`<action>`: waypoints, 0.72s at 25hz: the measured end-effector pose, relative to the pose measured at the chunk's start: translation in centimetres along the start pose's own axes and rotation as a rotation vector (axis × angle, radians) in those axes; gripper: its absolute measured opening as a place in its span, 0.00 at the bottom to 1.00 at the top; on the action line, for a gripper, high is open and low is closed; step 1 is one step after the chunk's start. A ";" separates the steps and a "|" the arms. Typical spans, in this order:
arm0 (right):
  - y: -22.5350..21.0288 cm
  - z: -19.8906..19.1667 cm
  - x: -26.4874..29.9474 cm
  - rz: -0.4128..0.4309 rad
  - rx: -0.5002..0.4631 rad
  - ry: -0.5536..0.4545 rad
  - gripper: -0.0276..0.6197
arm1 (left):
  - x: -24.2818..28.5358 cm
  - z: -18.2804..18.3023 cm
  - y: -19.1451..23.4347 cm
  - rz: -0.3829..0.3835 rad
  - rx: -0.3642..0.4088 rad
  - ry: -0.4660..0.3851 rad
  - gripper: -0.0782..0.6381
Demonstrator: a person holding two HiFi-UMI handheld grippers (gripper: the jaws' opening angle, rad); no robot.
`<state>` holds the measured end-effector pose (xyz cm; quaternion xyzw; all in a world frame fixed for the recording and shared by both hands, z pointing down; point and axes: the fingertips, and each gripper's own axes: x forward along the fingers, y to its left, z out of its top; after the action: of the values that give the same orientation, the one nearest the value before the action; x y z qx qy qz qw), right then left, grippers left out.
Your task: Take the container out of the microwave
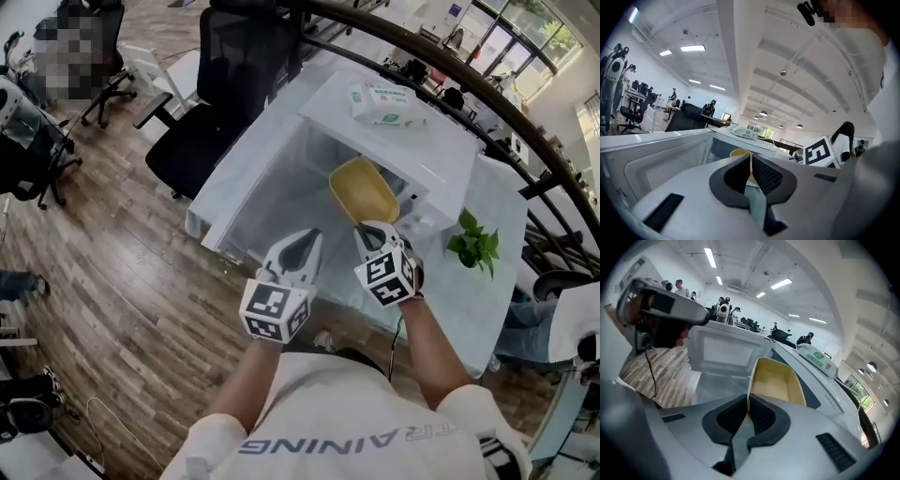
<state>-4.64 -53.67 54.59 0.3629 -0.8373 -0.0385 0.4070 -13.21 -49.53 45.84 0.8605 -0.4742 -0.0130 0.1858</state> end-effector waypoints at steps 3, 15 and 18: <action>0.6 -1.0 -4.4 0.006 0.015 -0.019 0.10 | -0.4 0.3 -1.9 -0.002 0.019 -0.014 0.17; -0.8 -4.7 -17.0 -0.060 0.048 -0.080 0.10 | -1.7 -0.7 -10.2 -0.044 0.079 -0.027 0.17; -1.2 -5.2 -18.4 -0.078 0.069 -0.091 0.10 | -1.9 -0.9 -11.5 -0.051 0.101 -0.024 0.17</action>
<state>7.22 -41.64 45.62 0.4071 -0.8411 -0.0420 0.3538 -4.73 -42.14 42.54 0.8804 -0.4543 -0.0042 0.1360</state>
